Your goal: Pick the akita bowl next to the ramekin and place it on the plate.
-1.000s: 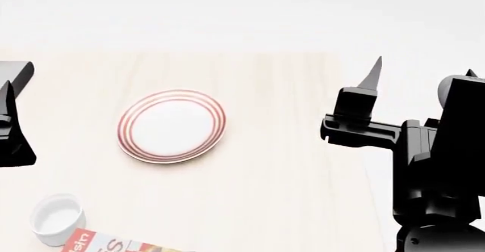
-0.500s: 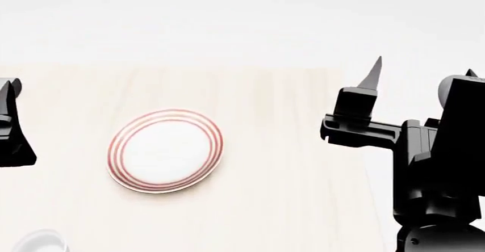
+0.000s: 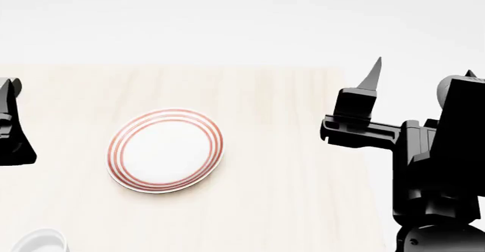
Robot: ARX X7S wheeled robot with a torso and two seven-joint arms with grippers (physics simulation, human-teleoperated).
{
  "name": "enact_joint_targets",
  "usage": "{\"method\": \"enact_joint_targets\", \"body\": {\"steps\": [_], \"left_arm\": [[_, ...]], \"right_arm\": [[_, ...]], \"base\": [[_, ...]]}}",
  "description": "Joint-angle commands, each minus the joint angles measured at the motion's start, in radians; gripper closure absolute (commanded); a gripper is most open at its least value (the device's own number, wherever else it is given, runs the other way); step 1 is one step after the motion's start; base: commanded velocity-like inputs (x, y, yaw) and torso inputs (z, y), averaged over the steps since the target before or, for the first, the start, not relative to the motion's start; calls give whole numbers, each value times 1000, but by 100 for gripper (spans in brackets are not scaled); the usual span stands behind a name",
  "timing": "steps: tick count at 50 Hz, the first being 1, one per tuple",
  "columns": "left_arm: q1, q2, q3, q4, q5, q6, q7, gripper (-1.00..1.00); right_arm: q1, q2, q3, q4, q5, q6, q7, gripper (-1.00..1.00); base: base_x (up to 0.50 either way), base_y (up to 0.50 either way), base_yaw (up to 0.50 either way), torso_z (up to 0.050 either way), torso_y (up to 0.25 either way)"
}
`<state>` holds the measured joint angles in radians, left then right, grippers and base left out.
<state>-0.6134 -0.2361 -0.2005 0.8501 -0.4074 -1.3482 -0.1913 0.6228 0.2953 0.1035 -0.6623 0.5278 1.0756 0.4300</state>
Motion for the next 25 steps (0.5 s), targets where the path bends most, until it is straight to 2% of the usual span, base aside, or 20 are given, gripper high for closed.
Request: {"method": "enact_joint_targets", "body": {"steps": [1,5,8,10,16,20,25], "left_arm": [[-142,8,-9,12,-31,-125,18,-100],[-312,-14,-3,-63,-100,-221,-10,-100],[-412,-77,13,-179,-284,-221,-148,-100],[-492,-111,33,-266,-346,-220,-210,-100],[-653,-162,125,-518,-284,-143,-222,-100],[-737,-167,200,-665,-233,-109,-220,-100],[-801,-154,225,-813,-176,-87,-254,-100]], "right_arm": [[3,-16,16,11,-16,-3,-14,-100],[6,-16,20,4,-9,7,-10,-100],[5,-15,20,5,-8,6,-9,-100],[3,-14,19,9,-9,0,-11,-100],[6,-13,20,5,-3,7,-6,-100],[-2,-12,17,12,-6,-8,-9,-100],[2,-12,19,6,0,1,-4,-100]], "base": [[0,0,0,0,0],[0,0,0,0,0],[0,0,0,0,0],[0,0,0,0,0],[0,0,0,0,0],[0,0,0,0,0],[0,0,0,0,0]]}}
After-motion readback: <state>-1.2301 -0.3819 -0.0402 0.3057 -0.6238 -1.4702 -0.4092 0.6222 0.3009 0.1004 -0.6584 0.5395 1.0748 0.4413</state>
